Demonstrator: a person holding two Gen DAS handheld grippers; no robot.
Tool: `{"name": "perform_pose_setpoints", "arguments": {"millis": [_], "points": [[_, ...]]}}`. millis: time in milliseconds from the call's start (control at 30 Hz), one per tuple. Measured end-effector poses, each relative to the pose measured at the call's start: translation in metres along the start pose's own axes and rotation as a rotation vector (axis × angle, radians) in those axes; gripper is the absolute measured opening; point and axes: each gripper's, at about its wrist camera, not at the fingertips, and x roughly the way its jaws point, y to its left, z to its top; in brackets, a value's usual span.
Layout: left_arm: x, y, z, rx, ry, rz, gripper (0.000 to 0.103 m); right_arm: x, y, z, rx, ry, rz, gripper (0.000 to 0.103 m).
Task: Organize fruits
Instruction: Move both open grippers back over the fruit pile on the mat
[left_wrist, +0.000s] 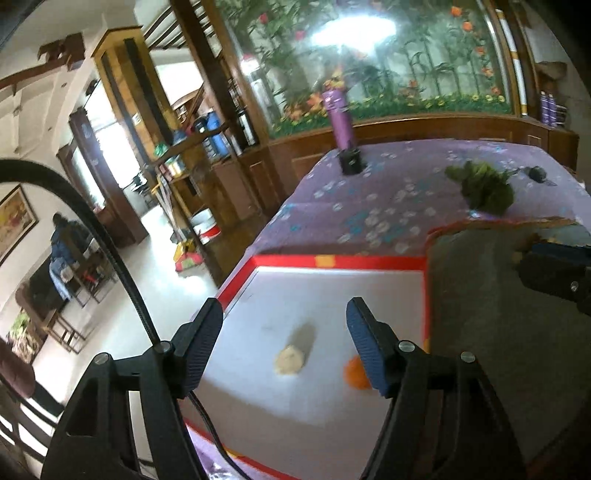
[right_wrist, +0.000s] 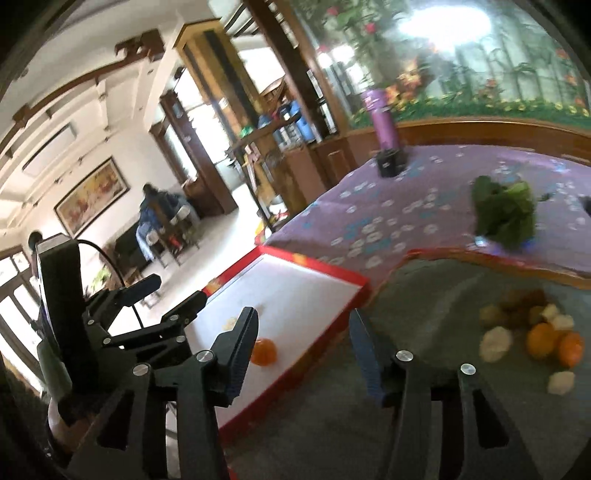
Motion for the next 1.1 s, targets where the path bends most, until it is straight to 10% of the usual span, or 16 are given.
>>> {"name": "perform_pose_setpoints", "arguments": {"millis": [700, 1100], "points": [[-0.01, -0.109, 0.048, 0.164, -0.042, -0.113, 0.071, -0.101, -0.126, -0.013, 0.205, -0.123, -0.181, 0.055], [0.051, -0.182, 0.027, 0.319, 0.142, -0.32, 0.078, -0.107, -0.181, -0.052, 0.212, 0.061, -0.323, 0.055]]}}
